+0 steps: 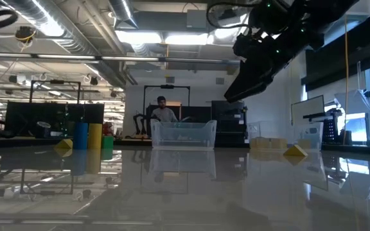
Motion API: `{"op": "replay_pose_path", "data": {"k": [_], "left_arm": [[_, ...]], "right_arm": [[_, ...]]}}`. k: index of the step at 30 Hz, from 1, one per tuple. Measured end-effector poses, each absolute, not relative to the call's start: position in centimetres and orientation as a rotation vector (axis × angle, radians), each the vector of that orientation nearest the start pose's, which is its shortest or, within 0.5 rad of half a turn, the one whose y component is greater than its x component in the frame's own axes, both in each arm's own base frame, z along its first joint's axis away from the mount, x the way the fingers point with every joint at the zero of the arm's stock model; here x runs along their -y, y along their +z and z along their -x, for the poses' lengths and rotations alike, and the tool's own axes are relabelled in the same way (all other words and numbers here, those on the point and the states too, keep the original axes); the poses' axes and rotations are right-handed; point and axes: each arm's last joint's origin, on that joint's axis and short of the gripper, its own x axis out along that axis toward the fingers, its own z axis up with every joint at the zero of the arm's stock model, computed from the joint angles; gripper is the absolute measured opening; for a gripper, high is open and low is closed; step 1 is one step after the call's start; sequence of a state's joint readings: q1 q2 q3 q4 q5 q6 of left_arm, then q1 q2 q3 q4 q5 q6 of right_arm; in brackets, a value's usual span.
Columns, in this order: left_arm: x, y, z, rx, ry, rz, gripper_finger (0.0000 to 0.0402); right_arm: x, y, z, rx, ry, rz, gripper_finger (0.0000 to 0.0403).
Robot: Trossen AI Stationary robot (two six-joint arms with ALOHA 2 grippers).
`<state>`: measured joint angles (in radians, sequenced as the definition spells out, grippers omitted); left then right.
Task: Sort blocks by size
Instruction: Put the blue square block into the top right transparent bin
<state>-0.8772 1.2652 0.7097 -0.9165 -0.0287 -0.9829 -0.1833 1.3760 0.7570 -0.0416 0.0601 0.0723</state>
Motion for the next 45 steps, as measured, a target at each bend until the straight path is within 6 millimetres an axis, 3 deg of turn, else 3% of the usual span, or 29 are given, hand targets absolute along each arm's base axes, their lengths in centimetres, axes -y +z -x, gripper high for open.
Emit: {"op": "replay_pose_path", "data": {"k": [6, 11, 23, 28, 32, 37, 45], "left_arm": [[15.3, 17.1, -12.2, -1.545, 0.011, 0.061, 0.0225], [15.1, 17.0, -12.8, -1.476, 0.040, 0.036, 0.0225], [12.2, 17.2, -16.8, -1.100, 0.361, 0.030, 0.0225], [10.2, 17.5, -18.5, -1.033, 0.479, 0.077, 0.0225], [10.1, 18.8, -19.2, -1.143, 0.341, 0.168, 0.0225], [11.0, 20.0, -18.7, -1.209, 0.134, 0.188, 0.0225], [11.1, 16.9, -17.2, -1.294, 0.058, 0.009, 0.0225]], "right_arm": [[5.3, 20.9, -27.5, -0.661, -0.258, -0.109, 0.0257], [5.3, 20.9, -27.5, -0.661, -0.258, -0.109, 0.0257], [5.3, 20.9, -27.5, -0.660, -0.258, -0.111, 0.0257], [5.3, 20.9, -27.5, -0.662, -0.256, -0.118, 0.0257], [5.1, 20.8, -27.4, -0.669, -0.221, -0.138, 0.0257], [5.1, 20.8, -27.5, -0.666, -0.211, -0.141, 0.0257], [5.1, 20.8, -27.5, -0.663, -0.217, -0.139, 0.0257]]}}
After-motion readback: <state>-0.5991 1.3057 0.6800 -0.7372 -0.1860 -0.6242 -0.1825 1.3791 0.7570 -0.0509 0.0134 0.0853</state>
